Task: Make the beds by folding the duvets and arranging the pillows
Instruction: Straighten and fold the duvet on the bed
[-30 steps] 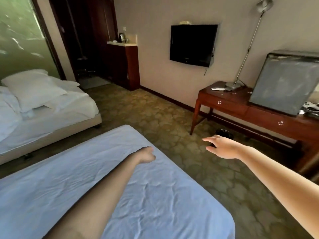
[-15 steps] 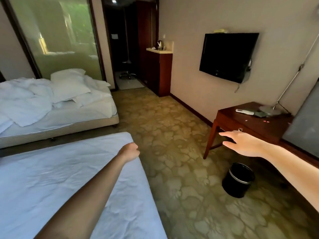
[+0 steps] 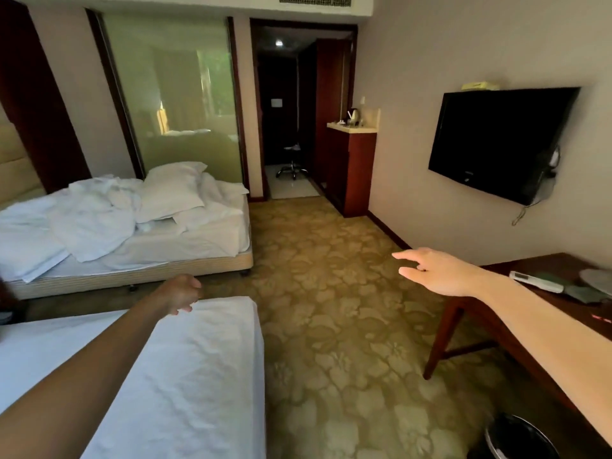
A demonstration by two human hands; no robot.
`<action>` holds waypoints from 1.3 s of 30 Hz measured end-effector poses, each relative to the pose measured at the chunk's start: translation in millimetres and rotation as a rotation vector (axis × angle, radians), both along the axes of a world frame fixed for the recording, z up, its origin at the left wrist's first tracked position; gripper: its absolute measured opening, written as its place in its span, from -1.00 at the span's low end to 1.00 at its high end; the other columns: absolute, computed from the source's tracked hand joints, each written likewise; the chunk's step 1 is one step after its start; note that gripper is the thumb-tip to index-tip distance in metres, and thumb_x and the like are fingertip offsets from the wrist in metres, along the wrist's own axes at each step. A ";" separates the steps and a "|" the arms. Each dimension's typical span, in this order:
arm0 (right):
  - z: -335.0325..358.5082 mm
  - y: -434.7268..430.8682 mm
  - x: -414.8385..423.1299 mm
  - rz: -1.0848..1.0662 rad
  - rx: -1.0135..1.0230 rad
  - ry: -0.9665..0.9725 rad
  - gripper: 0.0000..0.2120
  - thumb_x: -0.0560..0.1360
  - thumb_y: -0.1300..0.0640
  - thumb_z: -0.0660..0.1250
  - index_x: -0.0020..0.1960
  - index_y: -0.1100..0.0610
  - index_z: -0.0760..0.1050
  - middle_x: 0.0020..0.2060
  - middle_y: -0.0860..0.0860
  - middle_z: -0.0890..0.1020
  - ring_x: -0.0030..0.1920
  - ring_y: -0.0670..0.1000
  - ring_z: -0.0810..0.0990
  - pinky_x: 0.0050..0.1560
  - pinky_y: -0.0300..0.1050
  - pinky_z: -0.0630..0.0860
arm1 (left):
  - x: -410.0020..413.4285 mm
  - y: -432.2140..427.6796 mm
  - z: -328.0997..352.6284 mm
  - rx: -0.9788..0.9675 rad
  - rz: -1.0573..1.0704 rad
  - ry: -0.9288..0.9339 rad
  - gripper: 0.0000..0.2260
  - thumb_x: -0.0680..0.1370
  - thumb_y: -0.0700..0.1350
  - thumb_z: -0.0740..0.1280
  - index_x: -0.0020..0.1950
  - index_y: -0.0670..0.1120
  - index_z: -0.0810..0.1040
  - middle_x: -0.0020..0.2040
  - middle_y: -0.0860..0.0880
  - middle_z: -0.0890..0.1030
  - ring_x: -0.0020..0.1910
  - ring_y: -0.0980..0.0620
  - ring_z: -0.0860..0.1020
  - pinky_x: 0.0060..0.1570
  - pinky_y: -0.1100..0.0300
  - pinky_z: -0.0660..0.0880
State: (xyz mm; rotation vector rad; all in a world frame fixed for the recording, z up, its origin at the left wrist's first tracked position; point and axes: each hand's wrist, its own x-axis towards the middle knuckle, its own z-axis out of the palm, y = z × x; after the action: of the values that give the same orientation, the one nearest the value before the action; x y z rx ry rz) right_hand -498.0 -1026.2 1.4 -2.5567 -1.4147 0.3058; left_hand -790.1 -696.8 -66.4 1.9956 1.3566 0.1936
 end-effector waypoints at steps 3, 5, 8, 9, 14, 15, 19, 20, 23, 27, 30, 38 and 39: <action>17.4 5.6 79.7 -0.051 -0.077 -0.081 -0.57 0.62 -0.06 0.06 0.48 -0.06 0.20 0.46 -0.01 0.27 0.39 0.01 0.34 0.34 -0.17 0.24 | 104.5 23.9 14.5 0.001 -0.055 -0.097 -0.96 0.54 -0.20 0.23 -0.03 -0.11 0.41 -0.17 -0.13 0.46 -0.38 -0.01 0.41 -0.39 0.28 0.20; 32.7 12.8 138.0 -0.141 -0.108 -0.129 -0.56 0.63 -0.07 0.05 0.49 -0.03 0.19 0.45 0.01 0.31 0.38 0.03 0.35 0.32 -0.16 0.26 | 172.8 32.1 23.0 0.029 -0.122 -0.159 -0.86 0.48 -0.14 0.28 0.02 -0.10 0.43 -0.17 -0.08 0.48 -0.35 0.00 0.46 -0.44 0.28 0.24; 49.3 37.9 211.7 -0.227 -0.043 -0.167 -0.57 0.63 -0.06 0.04 0.48 0.00 0.21 0.42 0.04 0.36 0.39 0.04 0.35 0.33 -0.13 0.26 | 260.6 44.6 33.6 0.072 -0.236 -0.221 -0.89 0.57 -0.19 0.24 0.08 -0.10 0.47 -0.11 -0.07 0.49 -0.25 0.00 0.48 -0.28 0.24 0.40; 49.1 51.5 231.1 -0.224 -0.012 -0.159 -0.57 0.63 -0.06 0.05 0.47 0.00 0.22 0.41 0.03 0.37 0.39 0.04 0.36 0.32 -0.12 0.27 | 284.5 49.2 38.0 0.102 -0.269 -0.197 -0.87 0.58 -0.18 0.23 0.11 -0.10 0.48 -0.08 -0.05 0.48 -0.22 0.04 0.47 -0.24 0.27 0.39; 18.3 151.2 322.1 -0.071 0.021 -0.034 -0.59 0.62 -0.05 0.09 0.45 -0.03 0.25 0.39 0.00 0.39 0.35 0.02 0.41 0.31 -0.12 0.29 | 372.0 107.0 49.2 0.097 -0.254 -0.138 -0.72 0.59 -0.18 0.23 0.30 -0.13 0.42 -0.04 -0.09 0.53 -0.17 -0.05 0.55 -0.34 0.27 0.43; 10.5 176.7 343.5 -0.036 0.012 -0.015 -0.59 0.62 -0.05 0.10 0.45 -0.03 0.26 0.39 0.02 0.39 0.34 0.03 0.41 0.32 -0.11 0.29 | 383.4 123.8 50.5 0.120 -0.233 -0.111 -0.71 0.59 -0.19 0.22 0.31 -0.14 0.40 0.06 -0.14 0.54 -0.11 -0.09 0.56 -0.31 0.24 0.47; -5.6 284.0 423.5 0.096 0.010 0.008 -0.60 0.62 -0.02 0.12 0.45 -0.02 0.27 0.38 0.04 0.40 0.31 0.04 0.43 0.30 -0.11 0.32 | 407.1 204.7 44.7 0.120 -0.048 -0.090 -0.71 0.57 -0.21 0.22 0.30 -0.15 0.41 -0.01 -0.14 0.53 -0.28 -0.04 0.53 -0.45 0.26 0.33; -5.7 309.8 443.3 0.126 0.002 0.015 -0.60 0.62 -0.02 0.12 0.45 -0.03 0.26 0.37 0.03 0.41 0.31 0.03 0.44 0.28 -0.12 0.33 | 408.9 223.3 41.2 0.099 0.019 -0.084 -0.71 0.57 -0.21 0.21 0.29 -0.15 0.42 -0.06 -0.13 0.54 -0.31 -0.03 0.52 -0.45 0.26 0.30; 8.3 393.7 490.2 0.227 -0.040 0.037 -0.50 0.54 -0.22 0.12 0.43 -0.08 0.25 0.33 -0.02 0.45 0.27 0.00 0.44 0.20 -0.16 0.34 | 406.7 268.1 35.4 0.060 0.177 -0.064 -0.72 0.57 -0.21 0.21 0.28 -0.14 0.42 -0.04 -0.14 0.57 -0.32 0.00 0.55 -0.45 0.28 0.42; 16.2 541.4 496.6 0.394 -0.065 0.022 -0.36 0.46 -0.33 0.09 0.42 0.00 0.29 0.29 0.04 0.49 0.24 0.03 0.48 0.14 -0.16 0.39 | 381.2 298.8 18.5 0.045 0.356 -0.038 -0.76 0.56 -0.23 0.23 0.23 -0.14 0.47 0.06 -0.19 0.61 -0.26 -0.05 0.57 -0.28 0.19 0.49; -5.8 648.8 439.4 0.636 -0.068 0.053 -0.60 0.62 -0.01 0.10 0.43 0.05 0.29 0.32 0.04 0.48 0.30 0.03 0.46 0.15 -0.19 0.36 | 351.1 305.2 6.1 -0.042 0.509 -0.043 -0.87 0.57 -0.32 0.19 0.07 -0.17 0.46 -0.12 -0.08 0.55 -0.35 0.06 0.50 -0.37 0.23 0.49; -32.9 844.9 255.5 1.270 -0.142 0.202 -0.58 0.63 0.02 0.10 0.47 0.08 0.24 0.43 0.04 0.33 0.41 0.02 0.33 0.15 -0.28 0.27 | 243.2 380.6 -4.3 0.002 1.011 -0.016 -0.80 0.58 -0.17 0.22 0.19 -0.07 0.46 -0.08 -0.08 0.58 -0.31 0.04 0.55 -0.39 0.28 0.29; -31.1 860.2 245.2 1.295 -0.145 0.192 -0.58 0.63 0.02 0.11 0.47 0.08 0.24 0.44 0.05 0.32 0.42 0.02 0.32 0.16 -0.29 0.25 | 234.7 389.4 -1.7 0.018 1.048 -0.033 -0.81 0.58 -0.16 0.21 0.20 -0.07 0.46 -0.05 -0.09 0.60 -0.26 0.01 0.57 -0.33 0.27 0.32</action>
State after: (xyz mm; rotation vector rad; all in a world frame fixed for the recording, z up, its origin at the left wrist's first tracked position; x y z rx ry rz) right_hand -252.8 -166.0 -29.7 -1.2357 -2.7725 0.7921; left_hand -555.4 -307.4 -68.1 1.0983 2.2470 0.6957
